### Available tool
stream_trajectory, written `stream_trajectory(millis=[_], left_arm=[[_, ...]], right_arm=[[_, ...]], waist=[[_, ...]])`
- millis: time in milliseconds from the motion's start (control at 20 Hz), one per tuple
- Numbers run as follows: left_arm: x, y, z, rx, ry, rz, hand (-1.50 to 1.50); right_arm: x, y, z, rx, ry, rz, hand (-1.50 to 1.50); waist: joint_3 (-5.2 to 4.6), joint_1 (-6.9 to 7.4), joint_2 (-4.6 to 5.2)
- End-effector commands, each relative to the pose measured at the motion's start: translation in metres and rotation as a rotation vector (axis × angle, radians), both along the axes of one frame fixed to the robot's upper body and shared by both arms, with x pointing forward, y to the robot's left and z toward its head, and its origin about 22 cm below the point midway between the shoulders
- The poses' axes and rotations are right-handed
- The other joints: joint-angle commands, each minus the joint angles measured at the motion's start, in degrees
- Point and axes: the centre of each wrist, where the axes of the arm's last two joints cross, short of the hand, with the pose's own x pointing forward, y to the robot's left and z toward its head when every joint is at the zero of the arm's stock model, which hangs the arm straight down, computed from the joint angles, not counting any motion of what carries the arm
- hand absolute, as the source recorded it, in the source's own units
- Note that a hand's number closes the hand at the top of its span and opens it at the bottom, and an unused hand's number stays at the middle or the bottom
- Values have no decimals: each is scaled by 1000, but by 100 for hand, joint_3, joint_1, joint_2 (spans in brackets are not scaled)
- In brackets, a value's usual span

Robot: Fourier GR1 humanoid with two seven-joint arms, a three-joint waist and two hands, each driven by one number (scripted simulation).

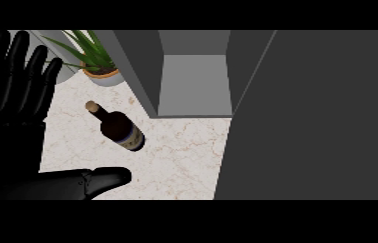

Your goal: Pick up the wine, place it into the cabinet and close the cabinet

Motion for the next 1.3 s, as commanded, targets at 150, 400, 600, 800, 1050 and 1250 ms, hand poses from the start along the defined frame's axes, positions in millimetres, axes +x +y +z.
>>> stream_trajectory(millis=[150, 400, 600, 800, 1050, 1250], left_arm=[[12, -1, -15, 3, 11, 11, -150], [26, -3, -19, 5, 33, 48, -150], [39, -4, -39, -2, 56, 41, -150], [35, 10, -75, 2, 74, 58, -150], [43, 34, -91, -8, 91, 72, -150], [35, 33, -104, 9, 105, 101, -150]], right_arm=[[-20, -5, 21, -9, -90, -101, -150], [-31, -10, 31, -32, -89, -100, -150], [-29, -7, 26, -46, -100, -78, -150], [-36, -10, 29, -48, -70, -77, -150], [-27, -11, 31, -32, -71, -71, -150], [-35, -10, 33, -17, -85, -89, -150]], waist=[[0, -6, 8], [-3, -48, -6], [-1, -74, 7], [-5, -70, 1], [0, -6, 16], [-1, -23, -1]])
